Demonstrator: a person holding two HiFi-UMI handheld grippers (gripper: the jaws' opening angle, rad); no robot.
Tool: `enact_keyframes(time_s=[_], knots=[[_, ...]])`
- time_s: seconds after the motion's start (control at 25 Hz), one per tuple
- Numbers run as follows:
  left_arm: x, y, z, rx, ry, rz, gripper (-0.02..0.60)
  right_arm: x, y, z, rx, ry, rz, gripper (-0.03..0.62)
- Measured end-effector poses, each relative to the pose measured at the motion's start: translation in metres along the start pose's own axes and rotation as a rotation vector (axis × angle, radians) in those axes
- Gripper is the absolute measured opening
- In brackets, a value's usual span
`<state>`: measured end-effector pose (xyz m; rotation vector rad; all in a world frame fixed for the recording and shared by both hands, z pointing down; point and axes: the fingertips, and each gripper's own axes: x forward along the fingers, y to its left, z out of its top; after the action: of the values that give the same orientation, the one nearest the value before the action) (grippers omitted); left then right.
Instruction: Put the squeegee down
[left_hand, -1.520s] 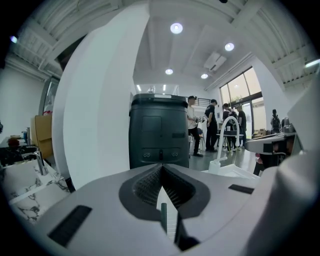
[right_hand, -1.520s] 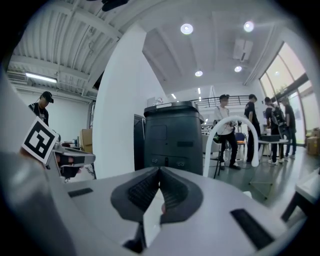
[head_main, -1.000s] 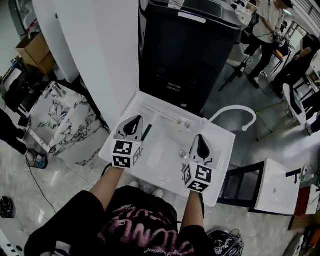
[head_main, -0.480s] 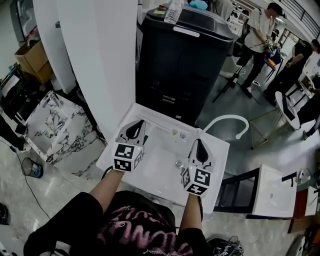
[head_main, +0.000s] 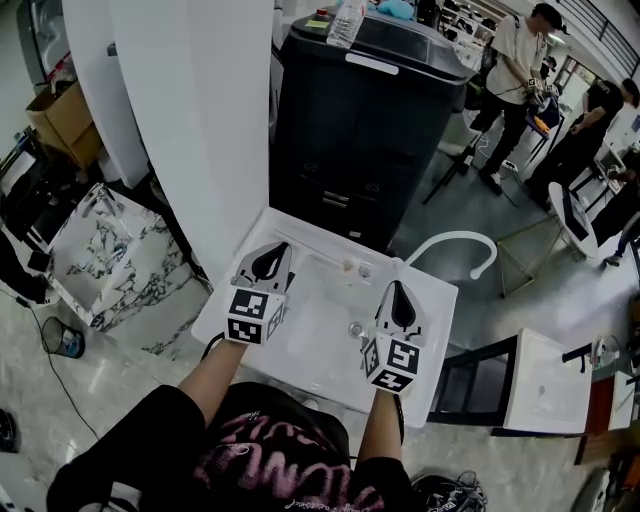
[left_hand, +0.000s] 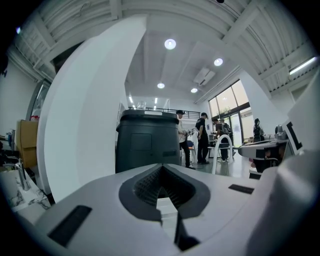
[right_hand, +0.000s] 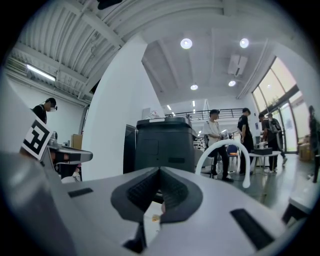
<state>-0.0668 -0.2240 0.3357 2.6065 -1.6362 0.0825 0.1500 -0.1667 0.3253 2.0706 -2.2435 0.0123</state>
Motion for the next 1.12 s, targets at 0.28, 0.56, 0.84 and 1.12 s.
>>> enact_keyframes(time_s=[0.28,0.56,0.84,1.12], knots=[[0.004,0.002,-0.003,0.005,0.006,-0.009,0.009,0.005,0.002,0.000,-0.004,0.000,0.005,0.020],[0.006,0.005,-0.001,0.008,0.007,-0.014,0.009,0.009,0.007,0.001,-0.004,0.007,0.015,0.020],[0.007,0.007,-0.004,0.012,0.012,-0.019,0.009,0.010,0.008,-0.005,0.004,0.020,0.011,0.020],[0.007,0.014,-0.004,0.011,0.015,-0.019,0.009,0.010,0.012,-0.006,0.010,0.028,0.000,0.020]])
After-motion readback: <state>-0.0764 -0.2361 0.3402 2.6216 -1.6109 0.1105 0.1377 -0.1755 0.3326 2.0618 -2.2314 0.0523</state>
